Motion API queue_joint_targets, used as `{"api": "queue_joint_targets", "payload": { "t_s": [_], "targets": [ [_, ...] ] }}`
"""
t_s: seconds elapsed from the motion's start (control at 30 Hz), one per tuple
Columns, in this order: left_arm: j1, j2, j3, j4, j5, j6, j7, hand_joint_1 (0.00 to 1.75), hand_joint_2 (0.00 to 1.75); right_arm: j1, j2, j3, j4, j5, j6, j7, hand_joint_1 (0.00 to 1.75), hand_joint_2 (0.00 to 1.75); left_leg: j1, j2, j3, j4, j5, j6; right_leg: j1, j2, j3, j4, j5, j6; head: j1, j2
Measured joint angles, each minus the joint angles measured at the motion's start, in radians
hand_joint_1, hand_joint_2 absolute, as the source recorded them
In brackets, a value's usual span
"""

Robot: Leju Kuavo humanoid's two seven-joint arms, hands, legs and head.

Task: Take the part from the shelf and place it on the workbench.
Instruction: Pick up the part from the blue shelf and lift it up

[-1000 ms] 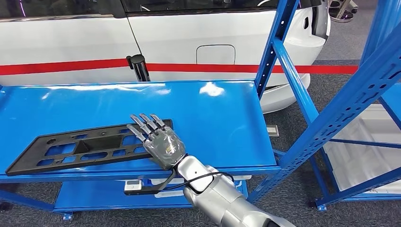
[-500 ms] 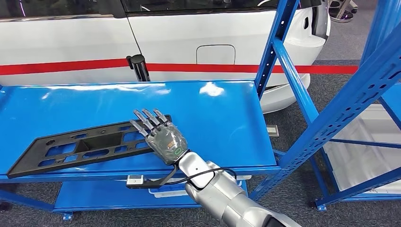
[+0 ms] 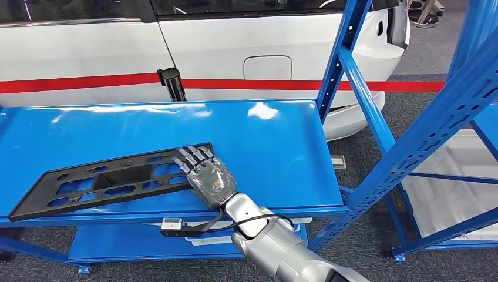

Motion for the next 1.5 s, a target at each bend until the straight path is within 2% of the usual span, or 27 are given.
{"api": "queue_joint_targets", "payload": {
  "t_s": [0.3,0.57,0.7,0.8,0.9,1.03,1.33,1.47,1.5],
  "targets": [
    [-0.001,-0.001,0.0,0.0,0.0,-0.002,0.0,0.0,0.0,-0.001,0.0,0.075,0.013,-0.104,-0.002,0.033,1.75,1.75,0.0,0.0,0.0,0.0,0.0,0.0,0.0,0.0,0.0,0.0,0.0,0.0,0.0,0.0],
    [-0.003,-0.001,0.0,0.0,-0.031,-0.009,0.022,0.0,0.0,-0.023,0.0,0.122,0.015,-0.113,-0.002,0.082,1.75,1.75,0.0,-0.001,0.001,0.0,0.0,0.0,0.0,0.0,0.002,0.0,0.0,0.0,0.0,0.0],
    [-0.004,-0.001,0.0,0.0,-0.027,-0.011,0.02,0.0,1.75,-0.026,0.0,0.128,0.015,-0.09,-0.002,0.098,1.75,1.75,0.0,0.0,0.002,0.0,0.0,0.0,0.0,0.0,0.002,0.0,0.0,0.0,0.0,0.0],
    [-0.003,-0.001,0.016,0.0,0.034,-0.04,-0.033,0.0,1.75,-0.025,0.0,0.127,0.015,-0.08,-0.003,0.095,1.75,1.75,-0.001,0.0,0.002,0.0,0.0,0.0,-0.001,0.0,0.002,0.0,0.0,0.0,0.0,0.0],
    [-0.001,-0.001,0.067,0.0,0.131,-0.096,-0.125,0.0,1.75,-0.022,0.0,0.109,0.014,-0.068,-0.003,0.078,1.75,1.75,-0.001,0.0,0.002,0.0,0.0,0.0,-0.001,0.0,0.002,0.0,0.0,0.0,0.0,0.0],
    [0.0,0.003,0.134,0.0,0.188,-0.133,-0.195,0.0,0.0,-0.012,0.0,0.058,0.01,-0.042,-0.003,0.046,1.75,1.75,-0.001,0.0,0.002,0.0,0.0,0.0,-0.001,0.0,0.002,0.0,0.0,0.0,0.0,0.0],
    [0.002,0.006,0.19,0.0,0.212,-0.164,-0.222,0.0,0.0,-0.008,0.0,-0.026,-0.003,-0.034,-0.003,0.019,1.75,1.75,-0.001,0.0,0.002,0.0,0.0,0.0,-0.001,0.0,0.002,0.0,0.0,0.0,0.0,0.0],
    [0.003,0.006,0.203,0.0,0.223,-0.152,-0.229,0.0,1.75,-0.008,0.0,-0.036,-0.004,-0.037,-0.003,0.008,1.75,1.75,-0.001,0.0,0.002,0.0,0.0,0.0,-0.002,0.0,0.002,0.0,0.0,0.0,0.0,0.0],
    [0.003,0.006,0.205,0.0,0.224,-0.148,-0.229,0.0,1.75,-0.008,0.0,-0.036,-0.005,-0.037,-0.003,0.007,1.75,1.75,-0.002,0.0,0.002,0.0,0.0,0.0,-0.002,0.0,0.002,0.0,0.0,0.0,0.0,0.0]
  ]
}}
